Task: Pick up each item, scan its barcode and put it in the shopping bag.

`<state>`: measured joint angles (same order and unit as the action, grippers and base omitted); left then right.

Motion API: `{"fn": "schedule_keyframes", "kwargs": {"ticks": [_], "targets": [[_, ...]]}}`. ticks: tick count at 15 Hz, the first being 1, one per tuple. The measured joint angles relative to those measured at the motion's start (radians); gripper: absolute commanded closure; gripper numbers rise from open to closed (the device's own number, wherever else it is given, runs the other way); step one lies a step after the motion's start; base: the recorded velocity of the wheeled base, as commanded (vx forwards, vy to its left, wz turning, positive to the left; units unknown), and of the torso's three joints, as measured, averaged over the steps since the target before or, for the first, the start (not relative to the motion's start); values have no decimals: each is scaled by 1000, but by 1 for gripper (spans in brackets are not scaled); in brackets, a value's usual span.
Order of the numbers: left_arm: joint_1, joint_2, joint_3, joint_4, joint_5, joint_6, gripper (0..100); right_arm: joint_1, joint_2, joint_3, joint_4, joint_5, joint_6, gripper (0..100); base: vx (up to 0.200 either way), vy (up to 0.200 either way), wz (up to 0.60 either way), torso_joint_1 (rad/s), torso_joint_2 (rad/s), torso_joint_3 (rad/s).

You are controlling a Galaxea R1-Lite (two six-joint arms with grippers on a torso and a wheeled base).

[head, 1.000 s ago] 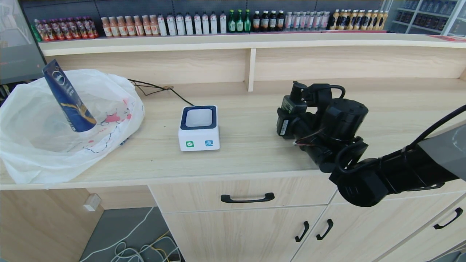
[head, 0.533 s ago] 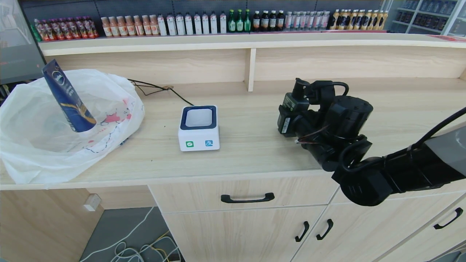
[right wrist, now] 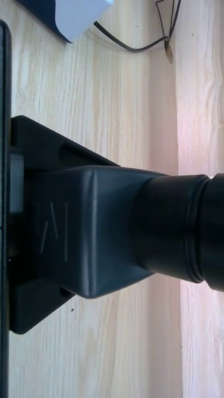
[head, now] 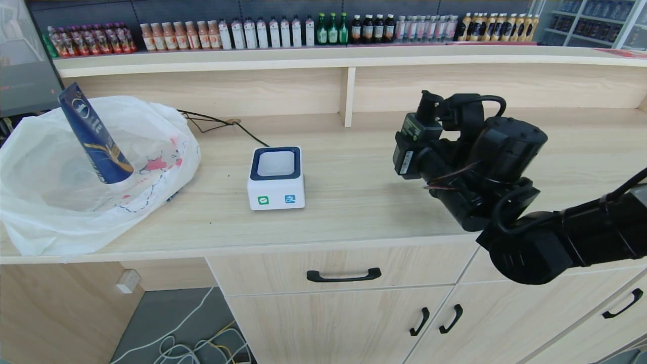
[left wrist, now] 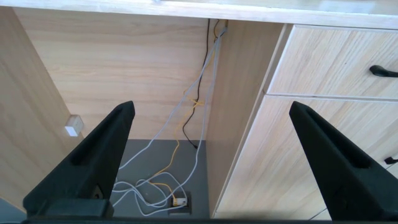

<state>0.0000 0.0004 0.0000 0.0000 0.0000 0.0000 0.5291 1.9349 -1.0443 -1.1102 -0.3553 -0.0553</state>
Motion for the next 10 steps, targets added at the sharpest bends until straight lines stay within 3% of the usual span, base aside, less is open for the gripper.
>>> {"fn": "schedule_keyframes", "kwargs": {"ticks": [4,10], "targets": [[0,0,0,0,0,0,0,37,-93,89,0,-25,-14,100,0,0,0,0,0,0],[0,0,0,0,0,0,0,88,-301,341,-1,-40,-56,100,0,0,0,0,0,0]]}}
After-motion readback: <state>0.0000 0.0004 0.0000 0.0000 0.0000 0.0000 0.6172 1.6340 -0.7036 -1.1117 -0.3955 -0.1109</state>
